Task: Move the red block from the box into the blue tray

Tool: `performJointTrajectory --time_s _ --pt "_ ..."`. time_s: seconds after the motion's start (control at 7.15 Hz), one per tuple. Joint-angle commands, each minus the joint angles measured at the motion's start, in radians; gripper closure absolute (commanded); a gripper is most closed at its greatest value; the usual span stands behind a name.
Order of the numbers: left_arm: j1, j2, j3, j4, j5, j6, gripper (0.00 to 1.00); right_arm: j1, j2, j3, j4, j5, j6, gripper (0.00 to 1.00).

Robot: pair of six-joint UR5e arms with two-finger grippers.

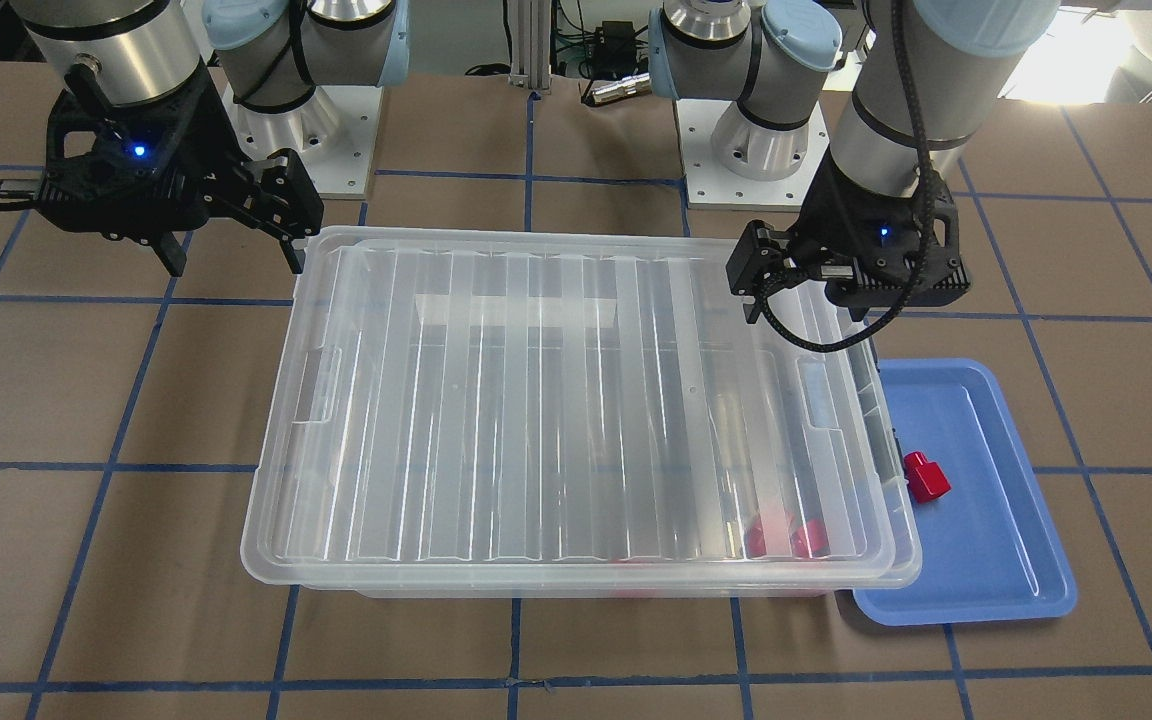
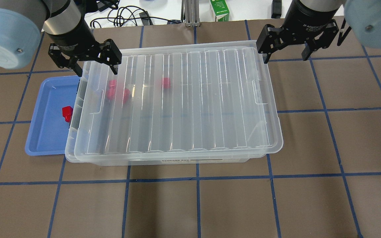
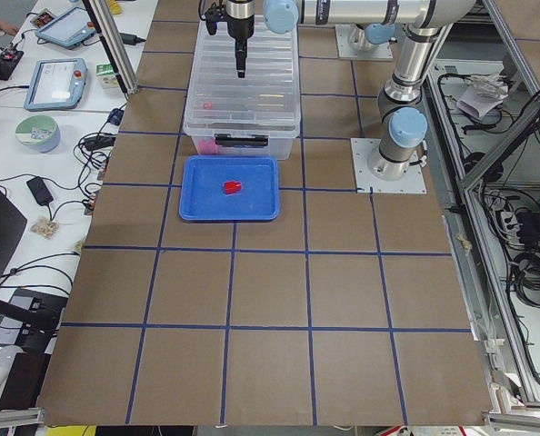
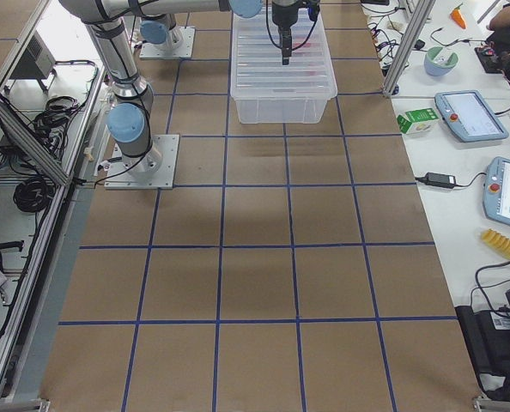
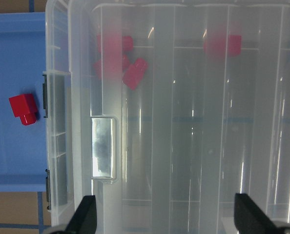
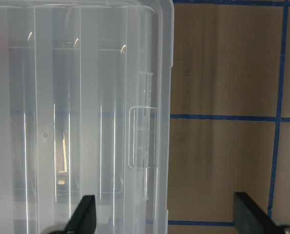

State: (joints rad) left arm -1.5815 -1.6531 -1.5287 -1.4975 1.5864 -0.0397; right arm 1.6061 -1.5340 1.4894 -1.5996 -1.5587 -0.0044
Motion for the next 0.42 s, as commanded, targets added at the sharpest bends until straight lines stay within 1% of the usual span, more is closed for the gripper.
performJointTrajectory --time_s 0.0,0.28 --pt "0.000 0.003 -0.004 0.000 0.006 0.000 0.00 0.000 0.000 0.000 0.001 -0.001 0.001 0.00" --pt "0.000 0.012 -0.002 -0.001 0.003 0.000 0.00 0.000 0.000 0.000 0.001 -0.001 0.001 0.00"
